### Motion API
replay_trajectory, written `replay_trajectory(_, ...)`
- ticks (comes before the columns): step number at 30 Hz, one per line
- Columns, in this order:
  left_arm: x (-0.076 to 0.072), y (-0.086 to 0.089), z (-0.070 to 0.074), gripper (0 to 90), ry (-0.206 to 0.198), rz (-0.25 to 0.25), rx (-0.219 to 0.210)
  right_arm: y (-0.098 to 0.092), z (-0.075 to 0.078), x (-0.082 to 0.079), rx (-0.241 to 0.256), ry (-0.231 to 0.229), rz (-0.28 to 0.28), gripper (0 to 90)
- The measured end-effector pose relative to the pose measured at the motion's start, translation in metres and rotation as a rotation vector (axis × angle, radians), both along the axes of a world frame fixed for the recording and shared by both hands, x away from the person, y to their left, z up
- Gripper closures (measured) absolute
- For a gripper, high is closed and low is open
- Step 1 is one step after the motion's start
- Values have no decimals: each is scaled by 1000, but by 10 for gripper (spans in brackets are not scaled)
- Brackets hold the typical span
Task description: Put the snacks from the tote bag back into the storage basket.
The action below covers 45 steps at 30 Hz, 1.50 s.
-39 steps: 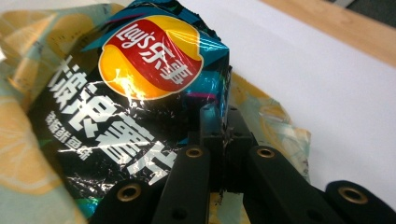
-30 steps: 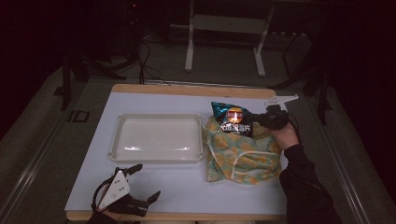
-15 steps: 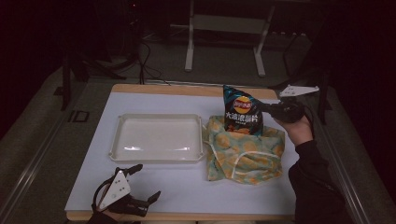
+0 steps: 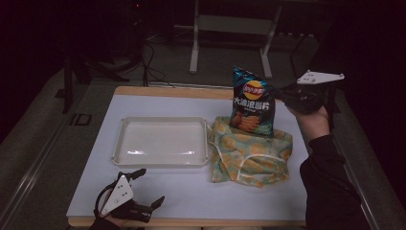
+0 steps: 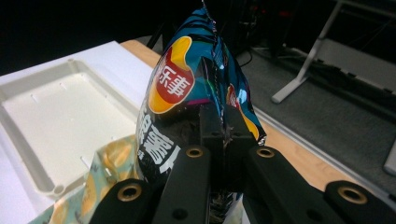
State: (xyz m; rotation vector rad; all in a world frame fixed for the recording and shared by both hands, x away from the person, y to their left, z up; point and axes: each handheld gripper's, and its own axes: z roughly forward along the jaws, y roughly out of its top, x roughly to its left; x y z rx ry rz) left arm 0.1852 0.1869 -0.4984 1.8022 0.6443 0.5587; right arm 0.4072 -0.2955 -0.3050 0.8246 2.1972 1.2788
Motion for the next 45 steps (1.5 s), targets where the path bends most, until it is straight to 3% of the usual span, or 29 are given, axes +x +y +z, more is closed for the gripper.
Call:
replay_trajectory(9, 0, 0, 0, 1, 0, -1, 5, 24, 28, 1, 6, -47, 13, 900)
replay_trajectory(15, 0, -1, 0, 1, 1, -5, 7, 48, 35, 0, 18, -60, 52, 900)
replay_trajectory(31, -1, -1, 0, 1, -6, -11, -1, 131, 26, -2, 2, -52, 209, 900)
replay_trajectory(40, -1, 0, 0, 1, -8, -16, 0, 179, 17, -7, 33, -51, 302, 900)
replay_trajectory(42, -1, -1, 0, 1, -8, -18, 2, 187, 14, -8, 75, -41, 321, 900)
replay_trajectory(45, -2, -1, 0, 1, -8, -19, 3, 200, 9, -11, 99, -44, 347, 900)
